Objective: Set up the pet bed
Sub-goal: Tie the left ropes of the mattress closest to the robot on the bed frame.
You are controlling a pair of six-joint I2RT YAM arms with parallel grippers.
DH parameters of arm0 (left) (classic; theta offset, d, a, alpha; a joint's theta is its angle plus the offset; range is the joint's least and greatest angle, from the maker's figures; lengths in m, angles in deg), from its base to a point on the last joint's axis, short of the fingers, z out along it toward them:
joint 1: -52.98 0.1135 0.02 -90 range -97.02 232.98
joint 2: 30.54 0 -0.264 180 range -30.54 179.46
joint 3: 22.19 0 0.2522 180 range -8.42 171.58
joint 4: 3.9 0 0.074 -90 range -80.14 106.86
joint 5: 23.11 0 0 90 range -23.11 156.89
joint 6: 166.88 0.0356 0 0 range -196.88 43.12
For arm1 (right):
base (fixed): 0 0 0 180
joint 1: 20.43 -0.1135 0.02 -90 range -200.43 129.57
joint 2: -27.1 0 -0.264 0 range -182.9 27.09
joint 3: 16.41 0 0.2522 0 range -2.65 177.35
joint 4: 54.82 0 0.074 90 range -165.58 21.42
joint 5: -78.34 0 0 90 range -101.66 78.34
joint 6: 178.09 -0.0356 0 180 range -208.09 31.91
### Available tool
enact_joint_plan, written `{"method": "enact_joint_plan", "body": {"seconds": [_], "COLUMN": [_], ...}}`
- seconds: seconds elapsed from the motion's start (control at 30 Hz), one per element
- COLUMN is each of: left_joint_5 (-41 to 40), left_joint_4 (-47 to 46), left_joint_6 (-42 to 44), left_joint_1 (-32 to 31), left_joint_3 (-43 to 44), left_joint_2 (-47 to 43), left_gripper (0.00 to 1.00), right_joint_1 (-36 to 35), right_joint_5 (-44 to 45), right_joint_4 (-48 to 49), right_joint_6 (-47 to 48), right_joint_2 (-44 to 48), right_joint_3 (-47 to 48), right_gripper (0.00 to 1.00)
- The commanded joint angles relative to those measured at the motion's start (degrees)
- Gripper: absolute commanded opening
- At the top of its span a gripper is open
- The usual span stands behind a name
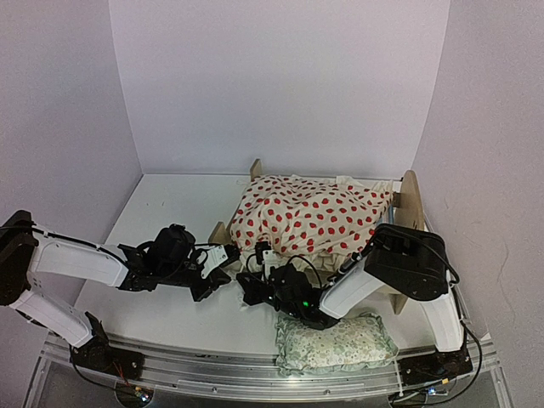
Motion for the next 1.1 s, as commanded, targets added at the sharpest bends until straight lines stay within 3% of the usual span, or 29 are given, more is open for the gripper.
{"method": "enact_joint_plan", "body": {"seconds": [0.0, 0.77, 1.07], "left_joint_5": [-1.5, -20.1, -17.5], "left_joint_4": [-1.6, -12.3, -15.9], "left_joint_6": [-0.5, -5.7, -3.9], "left_joint_1": [-0.3, -6.0, -6.3], "left_joint_3": [-0.1, 9.1, 9.9], "left_joint_2": [-1.2, 14.9, 17.3], "left_gripper": [0.00, 0.00, 0.00], "right_joint_1": [0.3, 0.3, 0.3], "right_joint_5": [0.1, -7.0, -8.9], "right_joint_4": [3.1, 3.0, 2.9], "right_joint_6": [-0.4, -2.8, -2.1], "right_joint_2": [1.0, 9.7, 10.2], "right_joint_3": [-1.2, -9.1, -9.9], "right_gripper": [0.00, 0.00, 0.00]}}
